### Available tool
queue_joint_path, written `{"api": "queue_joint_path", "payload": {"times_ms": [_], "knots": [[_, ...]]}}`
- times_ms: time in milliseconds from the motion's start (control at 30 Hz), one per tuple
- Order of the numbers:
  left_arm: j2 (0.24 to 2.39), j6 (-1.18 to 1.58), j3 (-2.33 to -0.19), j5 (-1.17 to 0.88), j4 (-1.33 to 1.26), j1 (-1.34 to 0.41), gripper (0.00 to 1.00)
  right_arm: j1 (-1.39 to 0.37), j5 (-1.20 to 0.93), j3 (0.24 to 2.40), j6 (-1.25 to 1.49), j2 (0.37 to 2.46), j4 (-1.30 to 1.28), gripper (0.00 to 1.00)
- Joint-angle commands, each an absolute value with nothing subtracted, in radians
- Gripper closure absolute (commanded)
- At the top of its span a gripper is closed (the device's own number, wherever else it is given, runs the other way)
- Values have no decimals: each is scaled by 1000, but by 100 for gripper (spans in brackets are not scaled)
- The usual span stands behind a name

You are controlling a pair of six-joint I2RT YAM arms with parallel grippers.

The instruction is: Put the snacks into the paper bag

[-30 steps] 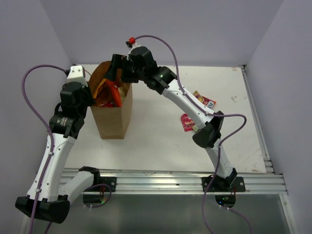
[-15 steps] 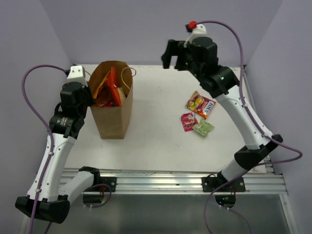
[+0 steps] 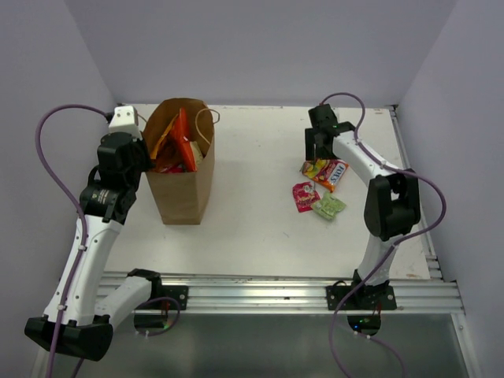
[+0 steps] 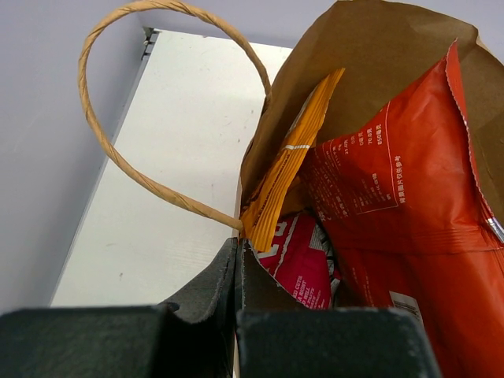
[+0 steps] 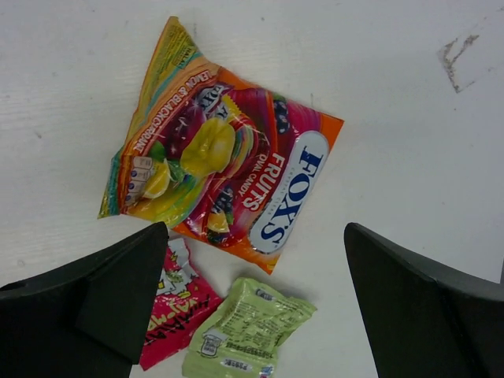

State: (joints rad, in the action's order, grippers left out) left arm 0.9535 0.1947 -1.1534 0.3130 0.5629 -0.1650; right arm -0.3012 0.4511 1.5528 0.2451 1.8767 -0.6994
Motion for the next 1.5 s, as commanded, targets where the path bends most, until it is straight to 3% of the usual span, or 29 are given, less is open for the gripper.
{"api": "queue_joint_path", "payload": {"times_ms": [0,167,367,400,433,500,533,633,833,967,1133,1167,1267,1467], "knots": [[948,176,-1177,307,528,-166,100,-291,531,1525,258,1876,-701,1],[940,170,-1173,313,528,-166,100,-270,477,1460,275,1966,-670,2],[945,169,-1178,314,532,-166,100,-249,328,1486,281,2063,-695,16],[945,169,-1178,318,534,-166,100,-247,324,1489,282,2066,-698,24],[945,169,-1175,319,535,-166,100,-247,321,1486,281,2066,-698,40],[942,169,-1174,322,537,-166,100,-245,319,1482,273,2060,-696,59],[940,169,-1172,322,537,-166,100,-244,327,1485,273,2056,-704,90],[940,169,-1170,324,535,-166,100,-247,348,1497,258,2008,-718,100],[945,169,-1175,322,535,-166,100,-302,226,1640,218,1765,-695,100],[948,170,-1175,314,532,-166,100,-388,5,1962,274,1750,-658,100],[954,172,-1169,305,525,-166,100,-538,-409,2359,449,1939,-595,100],[956,172,-1170,304,522,-166,100,-589,-460,2514,512,2050,-588,100],[960,178,-1173,293,518,-166,100,-670,-547,2707,607,2187,-537,100],[953,176,-1174,302,526,-166,100,-819,-571,2632,628,2284,-481,100]]}}
